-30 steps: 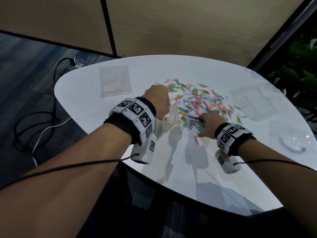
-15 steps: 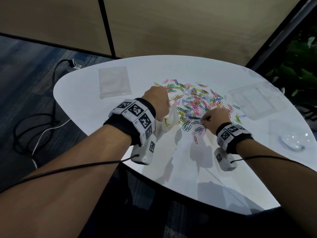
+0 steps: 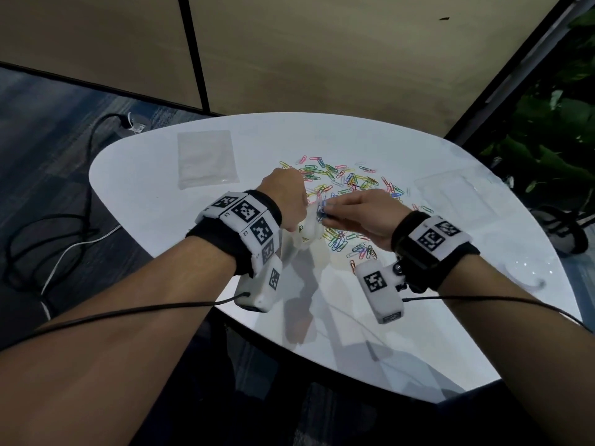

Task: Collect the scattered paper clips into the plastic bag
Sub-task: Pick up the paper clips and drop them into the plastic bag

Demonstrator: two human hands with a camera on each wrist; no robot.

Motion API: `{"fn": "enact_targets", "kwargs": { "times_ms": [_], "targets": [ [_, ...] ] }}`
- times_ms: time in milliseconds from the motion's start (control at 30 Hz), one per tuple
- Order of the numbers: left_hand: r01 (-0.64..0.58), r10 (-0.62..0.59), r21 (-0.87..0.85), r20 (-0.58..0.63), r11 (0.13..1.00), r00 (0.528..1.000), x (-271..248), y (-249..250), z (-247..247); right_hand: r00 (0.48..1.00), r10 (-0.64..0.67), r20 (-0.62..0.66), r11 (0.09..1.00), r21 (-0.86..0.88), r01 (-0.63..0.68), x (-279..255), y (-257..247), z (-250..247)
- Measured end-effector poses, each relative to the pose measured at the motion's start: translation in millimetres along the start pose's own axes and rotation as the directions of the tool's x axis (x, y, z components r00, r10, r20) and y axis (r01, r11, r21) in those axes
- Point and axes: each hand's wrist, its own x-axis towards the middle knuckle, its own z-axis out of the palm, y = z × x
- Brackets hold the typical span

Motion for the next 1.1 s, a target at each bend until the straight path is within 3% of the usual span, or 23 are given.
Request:
{"fn": "enact_targets", "kwargs": {
  "times_ms": [100, 200, 333, 400, 433, 533, 600, 667, 700, 767, 800, 833, 933, 1100],
  "targets": [
    [-0.006, 0.006, -0.057, 0.003, 0.998, 1.0, -3, 1, -1, 0.999, -0.033, -0.038, 0.966, -0.256, 0.022, -1, 6, 16],
    [-0.021, 0.022, -0.079, 0.015, 0.997, 1.0, -4, 3, 0, 0.994, -0.102, -0.046, 0.836, -0.546, 0.061, 0, 9, 24],
    [-0.015, 0.017, -0.08, 0.026, 0.997, 1.0, -2, 2, 2, 0.971, -0.233, -0.056, 0.722, -0.678, 0.134, 7, 13, 29],
    [-0.01, 0.011, -0.097, 0.012, 0.995, 1.0, -1, 0, 1, 0.972, -0.234, -0.006, 0.641, -0.753, 0.15, 11, 17, 28],
    [-0.006, 0.007, -0.105, 0.006, 0.994, 1.0, -1, 0, -1, 0.98, -0.197, 0.026, 0.644, -0.75, 0.15, 12, 17, 28],
    [0.001, -0.003, -0.117, -0.017, 0.993, 1.0, -3, -2, -6, 0.986, -0.126, 0.108, 0.812, -0.56, 0.165, 6, 12, 29],
    [0.015, -0.021, -0.124, -0.04, 0.992, 0.999, -5, -5, -10, 0.987, -0.144, 0.074, 0.896, -0.414, 0.162, 0, 7, 18],
    [0.04, -0.045, -0.113, -0.044, 0.993, 0.998, -6, -11, -13, 0.986, -0.167, -0.014, 0.885, -0.442, 0.144, -2, 9, -4],
    [0.051, -0.056, -0.103, -0.044, 0.993, 0.997, -8, -14, -15, 0.985, -0.164, -0.061, 0.824, -0.557, 0.102, -1, 14, -19],
    [0.064, -0.068, -0.098, -0.042, 0.993, 0.997, -11, -18, -18, 0.985, -0.079, -0.15, 0.517, -0.852, -0.089, 1, 29, -49],
    [0.065, -0.069, -0.099, -0.038, 0.993, 0.997, -12, -19, -18, 0.978, -0.014, -0.207, 0.356, -0.915, -0.188, 0, 39, -61],
    [0.063, -0.067, -0.097, -0.038, 0.993, 0.997, -13, -20, -19, 0.966, 0.036, -0.256, 0.266, -0.929, -0.256, -2, 48, -69],
    [0.057, -0.061, -0.087, -0.036, 0.995, 0.998, -14, -22, -20, 0.954, 0.058, -0.293, 0.29, -0.91, -0.297, -1, 74, -79],
    [0.079, -0.082, -0.11, -0.022, 0.991, 0.996, -13, -29, -22, 0.961, -0.09, -0.26, 0.403, -0.892, -0.204, 20, 85, -52]
  ]
}}
